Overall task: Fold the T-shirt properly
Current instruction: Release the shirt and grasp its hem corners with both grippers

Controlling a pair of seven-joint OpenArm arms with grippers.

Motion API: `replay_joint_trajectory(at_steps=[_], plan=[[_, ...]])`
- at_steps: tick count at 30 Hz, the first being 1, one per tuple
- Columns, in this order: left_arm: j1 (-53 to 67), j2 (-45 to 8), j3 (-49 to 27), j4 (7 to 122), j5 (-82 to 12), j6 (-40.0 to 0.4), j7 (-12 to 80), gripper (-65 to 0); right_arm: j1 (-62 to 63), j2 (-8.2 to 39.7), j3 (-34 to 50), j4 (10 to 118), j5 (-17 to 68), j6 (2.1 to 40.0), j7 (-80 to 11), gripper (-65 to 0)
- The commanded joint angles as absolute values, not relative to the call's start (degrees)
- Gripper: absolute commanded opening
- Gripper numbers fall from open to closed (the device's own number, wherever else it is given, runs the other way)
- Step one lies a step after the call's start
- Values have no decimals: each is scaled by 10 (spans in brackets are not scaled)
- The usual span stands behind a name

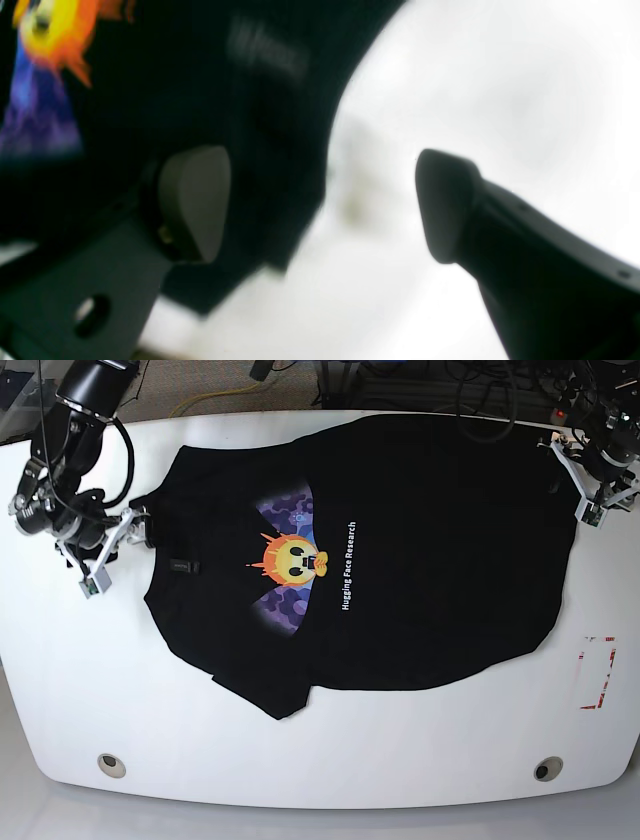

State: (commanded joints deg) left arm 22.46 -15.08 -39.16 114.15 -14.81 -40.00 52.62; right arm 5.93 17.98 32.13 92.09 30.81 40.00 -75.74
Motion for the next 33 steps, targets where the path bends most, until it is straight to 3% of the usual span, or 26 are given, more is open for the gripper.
replay_joint_trajectory(at_steps=[5, 10, 18, 28, 31, 33], plan=[[175, -147, -401, 1139, -142, -400, 526, -224, 147, 175, 320, 802, 264, 400, -729, -95], [146, -146, -396, 1139, -128, -340, 526, -224, 218, 179, 295, 663, 216, 400, -640, -95], [124, -146, -396, 1136, -127, -336, 526, -224, 278, 204, 253, 476, 202, 400, -485, -97], [86, -147, -378, 1067, -127, -336, 526, -218, 292, 167, 252, 448, 196, 400, -458, -98], [70, -149, -362, 1039, -126, -335, 526, -139, 292, 160, 252, 448, 196, 400, -446, -144], [52, -149, -353, 1026, -113, -335, 526, -28, 291, 150, 252, 447, 194, 400, -428, -247]])
